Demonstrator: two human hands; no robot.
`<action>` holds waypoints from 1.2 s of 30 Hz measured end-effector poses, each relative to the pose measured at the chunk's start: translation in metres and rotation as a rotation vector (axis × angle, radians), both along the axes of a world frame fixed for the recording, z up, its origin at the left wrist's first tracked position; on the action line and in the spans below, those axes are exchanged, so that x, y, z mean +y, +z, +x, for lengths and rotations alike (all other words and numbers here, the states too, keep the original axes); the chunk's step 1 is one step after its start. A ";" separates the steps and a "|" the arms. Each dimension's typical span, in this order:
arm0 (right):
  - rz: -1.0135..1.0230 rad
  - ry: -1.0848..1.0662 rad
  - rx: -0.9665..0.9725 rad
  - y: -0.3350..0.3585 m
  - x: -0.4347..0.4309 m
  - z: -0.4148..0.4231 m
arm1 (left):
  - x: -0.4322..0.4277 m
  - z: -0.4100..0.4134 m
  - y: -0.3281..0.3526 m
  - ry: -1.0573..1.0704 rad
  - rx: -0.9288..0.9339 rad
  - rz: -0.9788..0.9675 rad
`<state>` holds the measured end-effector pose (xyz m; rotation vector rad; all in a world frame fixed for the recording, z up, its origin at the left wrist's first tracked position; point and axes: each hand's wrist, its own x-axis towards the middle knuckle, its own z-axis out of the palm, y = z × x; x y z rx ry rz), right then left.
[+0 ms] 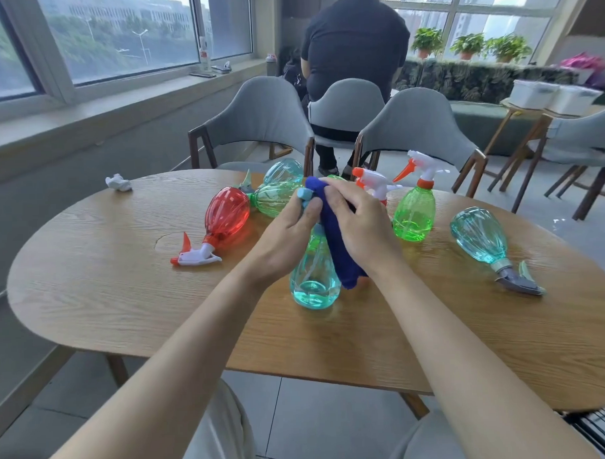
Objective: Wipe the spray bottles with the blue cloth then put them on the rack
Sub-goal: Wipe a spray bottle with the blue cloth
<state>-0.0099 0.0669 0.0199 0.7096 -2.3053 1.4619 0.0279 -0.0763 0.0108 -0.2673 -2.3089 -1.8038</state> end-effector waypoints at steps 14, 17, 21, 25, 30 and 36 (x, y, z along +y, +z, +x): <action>-0.008 -0.177 0.211 -0.027 -0.012 0.012 | 0.003 -0.006 -0.007 0.134 -0.059 0.078; 0.012 -0.213 0.071 -0.038 -0.001 0.001 | 0.001 -0.005 -0.008 0.118 -0.061 0.043; -0.072 -0.297 0.053 -0.043 0.000 0.005 | 0.009 -0.001 -0.005 0.108 -0.056 0.011; -0.121 -0.255 0.239 -0.039 -0.017 0.022 | 0.007 -0.007 -0.003 0.155 -0.078 0.051; 0.000 -0.184 0.235 -0.040 -0.016 0.009 | 0.000 -0.008 -0.006 0.152 -0.074 0.080; -0.129 -0.329 0.104 -0.046 -0.008 0.003 | 0.002 -0.004 -0.009 0.138 -0.069 0.032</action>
